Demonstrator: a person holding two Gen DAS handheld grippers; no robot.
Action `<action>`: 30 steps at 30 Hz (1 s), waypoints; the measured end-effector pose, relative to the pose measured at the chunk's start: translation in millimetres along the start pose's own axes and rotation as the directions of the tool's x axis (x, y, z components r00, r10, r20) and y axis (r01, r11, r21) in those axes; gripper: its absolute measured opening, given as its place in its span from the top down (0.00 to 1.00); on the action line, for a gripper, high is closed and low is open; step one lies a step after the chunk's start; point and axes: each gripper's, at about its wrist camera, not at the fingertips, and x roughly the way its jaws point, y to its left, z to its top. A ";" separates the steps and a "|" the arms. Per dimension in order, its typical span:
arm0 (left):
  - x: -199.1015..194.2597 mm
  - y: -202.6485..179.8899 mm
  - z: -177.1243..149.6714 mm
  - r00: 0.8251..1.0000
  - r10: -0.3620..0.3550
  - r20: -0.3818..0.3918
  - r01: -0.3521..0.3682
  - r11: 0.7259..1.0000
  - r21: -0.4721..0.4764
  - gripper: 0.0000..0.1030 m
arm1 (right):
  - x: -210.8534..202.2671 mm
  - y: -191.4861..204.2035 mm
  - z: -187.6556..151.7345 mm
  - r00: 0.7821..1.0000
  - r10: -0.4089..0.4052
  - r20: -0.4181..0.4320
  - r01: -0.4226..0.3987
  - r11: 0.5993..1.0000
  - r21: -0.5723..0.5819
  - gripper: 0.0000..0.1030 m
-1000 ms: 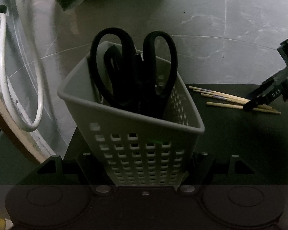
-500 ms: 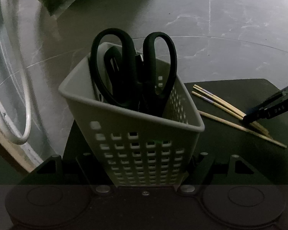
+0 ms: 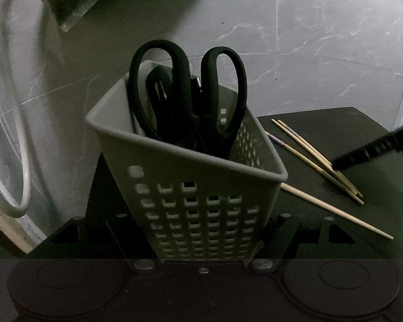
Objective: Organize utensils
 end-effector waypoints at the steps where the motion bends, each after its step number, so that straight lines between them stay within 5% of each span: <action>1: 0.4 0.4 -0.1 1.000 -0.003 0.001 0.003 1.000 0.001 0.25 | 1.4 -2.0 4.0 1.000 -0.017 0.012 0.016 0.999 0.032 0.55; 9: 1.7 7.1 -1.5 1.000 -0.022 0.007 0.022 1.000 0.005 0.25 | 35.9 -2.3 42.5 0.985 -0.172 0.008 0.168 0.971 0.173 0.55; 18: 0.1 9.8 -2.5 0.999 -0.032 0.010 0.032 0.999 0.004 0.26 | 67.3 13.0 76.7 0.959 -0.275 -0.064 0.278 0.960 0.046 0.63; 26: 0.3 10.3 -2.8 0.999 -0.033 0.011 0.033 0.999 0.003 0.26 | 80.5 22.4 91.6 0.949 -0.301 -0.092 0.300 0.954 -0.023 0.85; 30: 0.2 10.4 -2.7 0.999 -0.033 0.011 0.033 0.999 -0.001 0.26 | 83.1 26.2 92.9 0.947 -0.298 -0.117 0.297 0.955 -0.027 0.85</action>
